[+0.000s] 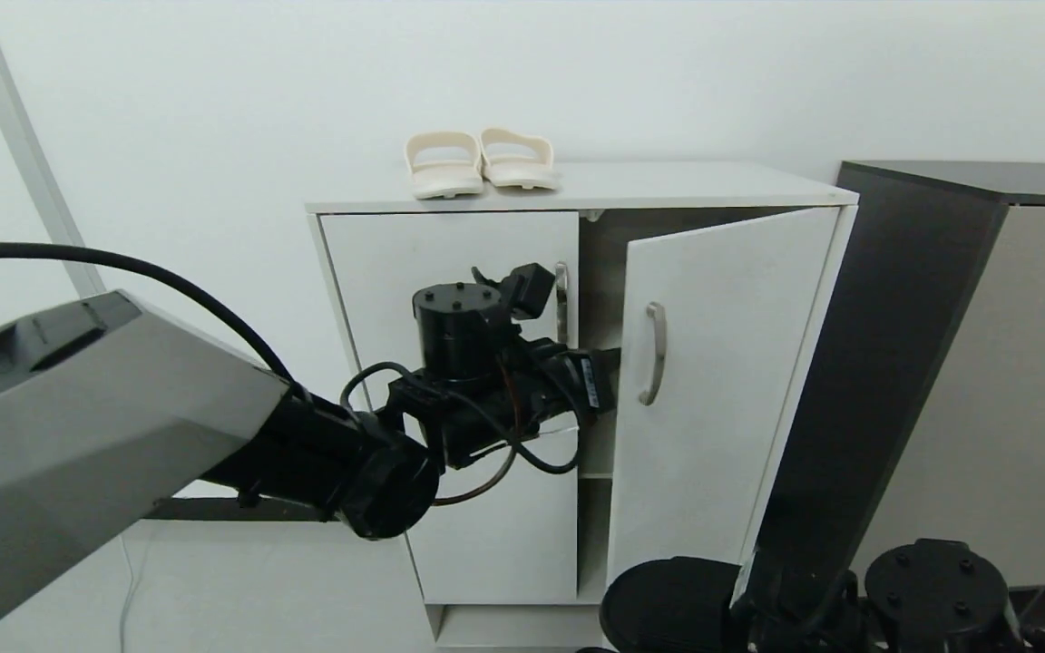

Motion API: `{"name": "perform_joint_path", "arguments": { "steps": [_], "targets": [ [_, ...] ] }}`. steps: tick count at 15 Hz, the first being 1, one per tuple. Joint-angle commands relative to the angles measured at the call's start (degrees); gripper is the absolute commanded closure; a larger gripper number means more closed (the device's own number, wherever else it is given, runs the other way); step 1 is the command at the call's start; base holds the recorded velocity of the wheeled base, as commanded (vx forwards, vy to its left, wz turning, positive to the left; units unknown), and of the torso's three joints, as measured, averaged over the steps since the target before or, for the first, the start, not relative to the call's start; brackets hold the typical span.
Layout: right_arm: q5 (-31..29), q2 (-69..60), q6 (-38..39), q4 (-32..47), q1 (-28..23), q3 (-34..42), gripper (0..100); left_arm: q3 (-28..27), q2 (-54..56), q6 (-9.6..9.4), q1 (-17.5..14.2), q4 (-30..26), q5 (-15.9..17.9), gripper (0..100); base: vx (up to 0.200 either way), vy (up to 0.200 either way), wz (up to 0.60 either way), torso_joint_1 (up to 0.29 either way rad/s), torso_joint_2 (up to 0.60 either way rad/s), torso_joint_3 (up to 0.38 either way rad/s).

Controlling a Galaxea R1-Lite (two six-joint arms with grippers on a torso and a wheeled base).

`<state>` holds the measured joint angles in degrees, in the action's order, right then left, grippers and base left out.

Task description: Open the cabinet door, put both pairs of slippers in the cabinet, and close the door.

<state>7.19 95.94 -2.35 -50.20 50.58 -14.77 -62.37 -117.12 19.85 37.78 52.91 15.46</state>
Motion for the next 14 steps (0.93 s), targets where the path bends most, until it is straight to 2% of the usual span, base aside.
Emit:
{"name": "perform_joint_path", "arguments": {
  "steps": [1, 2, 4, 8, 10, 12, 14],
  "targets": [
    [0.5, -0.1, 0.0, -2.2, 1.3, 1.8, 100, -0.7, 0.1, -0.16, 5.6, 0.2, 0.3, 100, -0.200, 0.000, 0.00, 0.002, 0.00, 0.002],
    [1.1, 0.3, 0.0, -4.4, 1.4, 2.6, 100, -1.5, 0.0, -0.07, 6.8, 0.4, 0.3, 100, -0.200, 0.000, 0.00, -0.002, 0.00, 0.002],
    [1.4, 1.0, 0.0, -6.6, 1.4, 3.4, 100, -2.3, -0.5, -0.07, 7.0, 0.5, 0.2, 100, -0.200, 0.000, 0.00, 0.002, 0.00, 0.002],
    [1.2, 2.1, 0.0, -7.0, 0.9, 3.0, 100, -1.0, 0.5, -0.16, 3.2, 2.5, -0.5, 100, 0.000, 0.000, 0.00, 0.000, 0.00, 0.000],
    [-1.7, 6.8, 1.4, -11.3, -3.8, -1.1, 100, 2.9, 5.8, -0.25, 0.0, 3.0, -5.8, 100, 0.000, 0.000, 0.00, 0.000, 0.00, 0.000],
    [-9.7, 11.8, 6.5, -17.1, -5.0, -4.8, 100, 9.8, 13.7, -0.95, -1.5, 2.3, -11.0, 100, 0.000, 0.000, 0.00, 0.000, 0.00, 0.000],
    [-17.1, 16.8, 7.9, -19.1, -5.6, -10.6, 100, 17.9, 22.3, -1.92, -3.5, 0.3, -14.7, 100, 0.000, 0.000, 0.00, 0.000, 0.00, 0.000]
  ]
}}
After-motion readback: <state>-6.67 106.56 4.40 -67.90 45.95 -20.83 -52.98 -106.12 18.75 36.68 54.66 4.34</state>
